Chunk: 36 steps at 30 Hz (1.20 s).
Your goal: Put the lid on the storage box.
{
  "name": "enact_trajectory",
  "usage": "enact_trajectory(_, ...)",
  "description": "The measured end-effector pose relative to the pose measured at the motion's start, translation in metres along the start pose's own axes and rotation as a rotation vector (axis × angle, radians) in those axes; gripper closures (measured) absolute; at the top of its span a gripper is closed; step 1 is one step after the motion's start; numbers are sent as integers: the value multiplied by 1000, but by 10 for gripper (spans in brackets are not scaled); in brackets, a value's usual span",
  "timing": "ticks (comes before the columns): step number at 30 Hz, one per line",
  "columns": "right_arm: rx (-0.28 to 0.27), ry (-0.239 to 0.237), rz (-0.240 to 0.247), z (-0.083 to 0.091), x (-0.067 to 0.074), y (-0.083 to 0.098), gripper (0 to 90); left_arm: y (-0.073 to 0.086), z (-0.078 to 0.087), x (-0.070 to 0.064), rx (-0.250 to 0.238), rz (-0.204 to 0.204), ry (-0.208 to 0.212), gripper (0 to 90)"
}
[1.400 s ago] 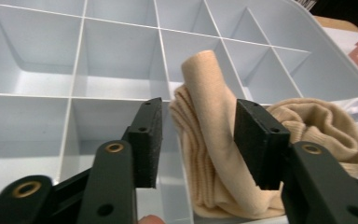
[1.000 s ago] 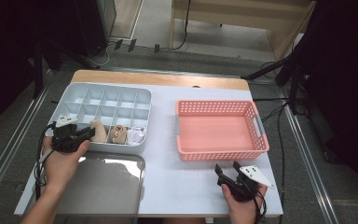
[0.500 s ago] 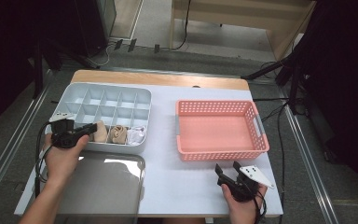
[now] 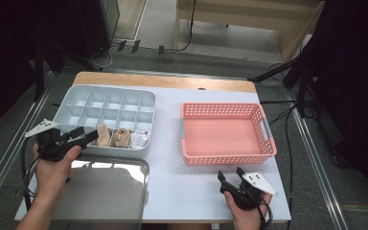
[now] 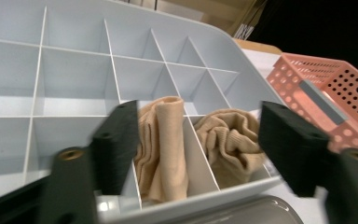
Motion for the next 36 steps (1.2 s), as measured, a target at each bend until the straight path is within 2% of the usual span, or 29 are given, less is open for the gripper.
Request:
enact_trajectory(2, 8, -3, 7, 0, 5, 1, 282, 2, 8, -3, -18, -7, 11, 149)
enact_trajectory(4, 6, -6, 13, 0, 7, 1, 281, 3, 11, -4, -31, -13, 16, 107)
enact_trajectory(5, 9, -13, 18, 1, 11, 2, 279, 6, 19, -7, -47, -28, 31, 91)
enact_trajectory(9, 13, -27, 26, 3, 18, 2, 272, 14, 31, -10, -52, -70, 62, 13)
enact_trajectory(10, 15, -28, 21, 3, 20, 3, 269, 17, 34, -10, -53, -70, 64, 4)
enact_trajectory(15, 11, -41, 27, 7, 29, 3, 259, 30, 46, -9, -56, -68, 52, 3)
enact_trajectory(27, 50, -73, 20, 12, 55, 8, 263, 59, 74, -6, -33, -59, 10, 3)
enact_trajectory(32, 53, -96, 27, 15, 65, 10, 279, 71, 87, -1, -33, -49, -10, 4)
enact_trajectory(36, 55, -113, 22, 17, 71, 11, 286, 81, 92, 4, -28, -30, -21, 4)
Point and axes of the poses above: each handheld gripper's, and its own axes: z roughly backward along the jaws, y roughly out of its underside, x roughly to its left, the point moved 2 cm from there along -z, roughly forward along the jaws, and after that the axes turned 10 degrees about y, right-handed, at the moved point
